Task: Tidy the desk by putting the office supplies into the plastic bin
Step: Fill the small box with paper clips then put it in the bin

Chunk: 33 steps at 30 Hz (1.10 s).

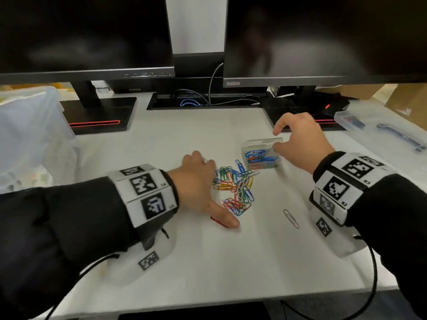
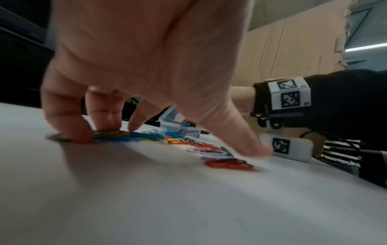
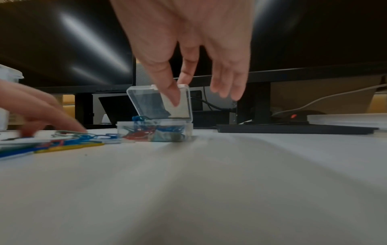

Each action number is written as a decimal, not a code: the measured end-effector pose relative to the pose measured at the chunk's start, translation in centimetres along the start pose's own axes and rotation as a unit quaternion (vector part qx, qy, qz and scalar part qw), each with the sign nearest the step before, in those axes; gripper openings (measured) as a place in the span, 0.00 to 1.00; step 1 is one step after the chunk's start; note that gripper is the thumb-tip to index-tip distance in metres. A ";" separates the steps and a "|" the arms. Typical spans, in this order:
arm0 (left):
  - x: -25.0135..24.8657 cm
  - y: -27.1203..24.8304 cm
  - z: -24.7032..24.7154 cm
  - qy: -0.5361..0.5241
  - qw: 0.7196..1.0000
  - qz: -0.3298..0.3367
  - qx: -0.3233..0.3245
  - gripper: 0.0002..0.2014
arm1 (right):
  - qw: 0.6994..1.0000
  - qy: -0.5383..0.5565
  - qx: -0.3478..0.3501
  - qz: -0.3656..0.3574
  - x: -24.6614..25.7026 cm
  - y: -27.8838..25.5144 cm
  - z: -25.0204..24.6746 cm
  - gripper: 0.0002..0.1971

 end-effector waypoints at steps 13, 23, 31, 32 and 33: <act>-0.9 2.5 -1.2 0.001 0.978 0.203 -0.038 0.27 | 0.996 0.060 -0.064 -0.031 -0.1 0.3 -0.4 0.08; -0.2 3.1 -2.8 -0.006 0.970 0.195 -0.143 0.10 | 0.997 0.042 -0.069 -0.016 -0.3 0.4 -0.6 0.11; -2.8 4.3 -5.0 -0.021 0.916 0.243 -0.318 0.10 | 0.997 0.043 -0.063 -0.024 -0.2 0.6 -0.4 0.15; -3.3 4.7 -5.1 -0.019 0.911 0.256 -0.322 0.10 | 0.997 0.044 -0.063 -0.029 -0.1 0.4 -0.5 0.15; -3.7 5.0 -5.2 -0.017 0.904 0.273 -0.329 0.10 | 0.996 0.047 -0.064 -0.035 0.0 0.3 -0.5 0.15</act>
Point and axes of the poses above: each hand's wrist, its own y-axis towards the middle knuckle, its own z-axis out of the palm, x = y × z, the point moved 3 cm from there along y, towards the middle knuckle, and after that the axes turned 10 degrees about z, right-handed, at the moved point
